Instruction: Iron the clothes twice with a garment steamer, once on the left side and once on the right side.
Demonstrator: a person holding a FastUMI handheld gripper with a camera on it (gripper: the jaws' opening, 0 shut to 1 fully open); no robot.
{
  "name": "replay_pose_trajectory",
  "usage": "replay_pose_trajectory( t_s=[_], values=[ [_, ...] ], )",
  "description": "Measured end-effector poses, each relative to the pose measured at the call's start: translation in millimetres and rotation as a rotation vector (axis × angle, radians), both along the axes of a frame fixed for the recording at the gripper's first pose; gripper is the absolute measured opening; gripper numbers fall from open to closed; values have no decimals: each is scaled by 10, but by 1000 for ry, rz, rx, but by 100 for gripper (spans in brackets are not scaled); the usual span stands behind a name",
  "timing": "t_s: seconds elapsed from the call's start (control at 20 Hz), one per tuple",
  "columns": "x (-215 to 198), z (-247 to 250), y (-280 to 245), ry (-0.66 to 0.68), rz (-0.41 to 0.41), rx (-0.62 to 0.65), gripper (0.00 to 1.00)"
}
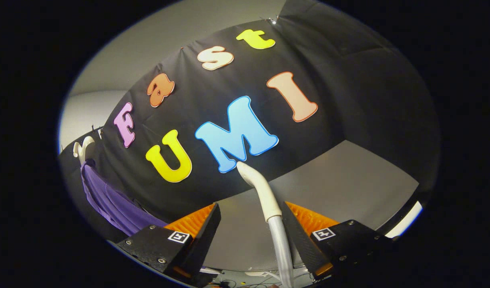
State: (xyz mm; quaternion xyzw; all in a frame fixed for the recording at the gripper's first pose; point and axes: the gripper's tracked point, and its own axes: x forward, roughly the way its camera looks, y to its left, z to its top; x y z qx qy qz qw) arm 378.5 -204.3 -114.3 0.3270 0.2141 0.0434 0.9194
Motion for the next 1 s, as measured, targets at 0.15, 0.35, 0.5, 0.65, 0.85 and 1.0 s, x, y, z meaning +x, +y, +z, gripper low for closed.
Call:
replay_pose_trajectory(
  t_s=[0.15, 0.35, 0.5, 0.65, 0.85, 1.0],
  values=[
    [187, -167, -50, 27, 10, 38, 95],
    [384, -282, -135, 54, 15, 92, 95],
    [535, -421, -152, 87, 13, 147, 95],
    [597, -616, -60, 139, 70, 183, 94],
    [687, -856, 116, 215, 165, 237, 94],
    [723, -985, 134, 256, 202, 286, 95]
  ],
)
